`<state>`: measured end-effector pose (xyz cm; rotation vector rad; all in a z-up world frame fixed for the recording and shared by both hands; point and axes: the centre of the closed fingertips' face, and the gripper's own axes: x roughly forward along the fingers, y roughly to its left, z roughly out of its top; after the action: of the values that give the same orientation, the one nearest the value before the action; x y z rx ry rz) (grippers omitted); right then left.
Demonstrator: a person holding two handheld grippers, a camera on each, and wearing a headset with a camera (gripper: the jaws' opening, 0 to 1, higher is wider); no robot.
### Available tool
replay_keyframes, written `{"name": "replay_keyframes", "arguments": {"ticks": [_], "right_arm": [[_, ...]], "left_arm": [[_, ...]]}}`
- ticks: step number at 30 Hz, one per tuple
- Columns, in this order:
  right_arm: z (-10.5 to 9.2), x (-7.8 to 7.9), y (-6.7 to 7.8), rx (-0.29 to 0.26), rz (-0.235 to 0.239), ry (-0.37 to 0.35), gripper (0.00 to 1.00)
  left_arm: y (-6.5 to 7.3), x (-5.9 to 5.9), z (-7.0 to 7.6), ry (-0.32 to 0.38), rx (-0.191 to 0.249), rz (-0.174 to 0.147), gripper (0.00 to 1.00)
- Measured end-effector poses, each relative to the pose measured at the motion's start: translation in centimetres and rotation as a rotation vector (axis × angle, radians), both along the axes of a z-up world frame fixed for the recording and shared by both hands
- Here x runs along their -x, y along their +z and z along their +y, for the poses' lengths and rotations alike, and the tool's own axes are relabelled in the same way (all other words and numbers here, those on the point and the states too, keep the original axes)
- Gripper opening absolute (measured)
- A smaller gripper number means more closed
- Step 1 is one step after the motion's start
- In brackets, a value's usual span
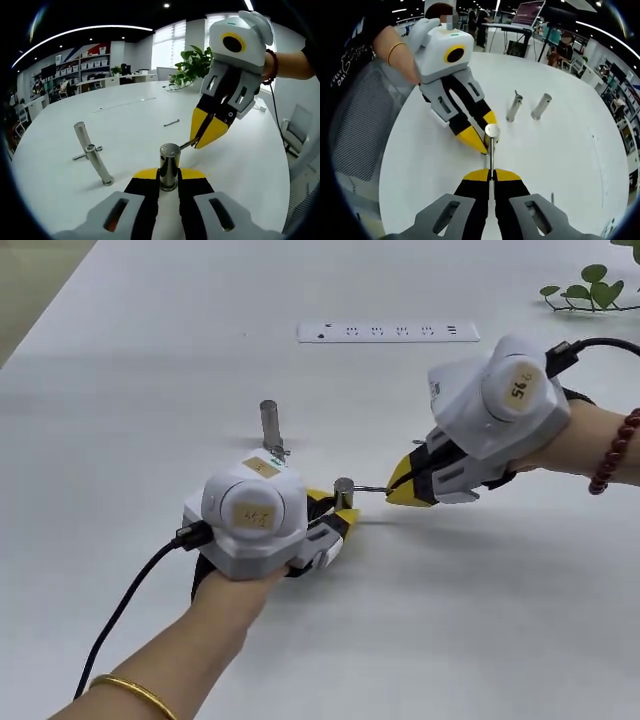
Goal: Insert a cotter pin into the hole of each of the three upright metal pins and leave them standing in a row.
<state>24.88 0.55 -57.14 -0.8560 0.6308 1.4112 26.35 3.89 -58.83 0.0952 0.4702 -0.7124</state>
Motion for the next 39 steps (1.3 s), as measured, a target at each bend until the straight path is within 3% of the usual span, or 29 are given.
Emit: {"name": "replay_keyframes", "arguments": {"ticks": [14,27,39], "right_arm": [[0.4,-0.3,-0.1,0.015,-0.012,0.018,0.00],[1.8,0.1,0.8,-0.003,-0.016,0.034,0.00],[2.7,-0.5,0.4,-0.023,-0.014,0.028,0.00]], "left_arm": [[-0.2,0.0,0.0,-0.001,-0.013,-0.005,0.10],[-0.4,-0.2,0.0,0.015,-0.017,-0.008,0.10],[-0.5,-0.2,-0.1,0.025,-0.015,-0.007,0.10]]}}
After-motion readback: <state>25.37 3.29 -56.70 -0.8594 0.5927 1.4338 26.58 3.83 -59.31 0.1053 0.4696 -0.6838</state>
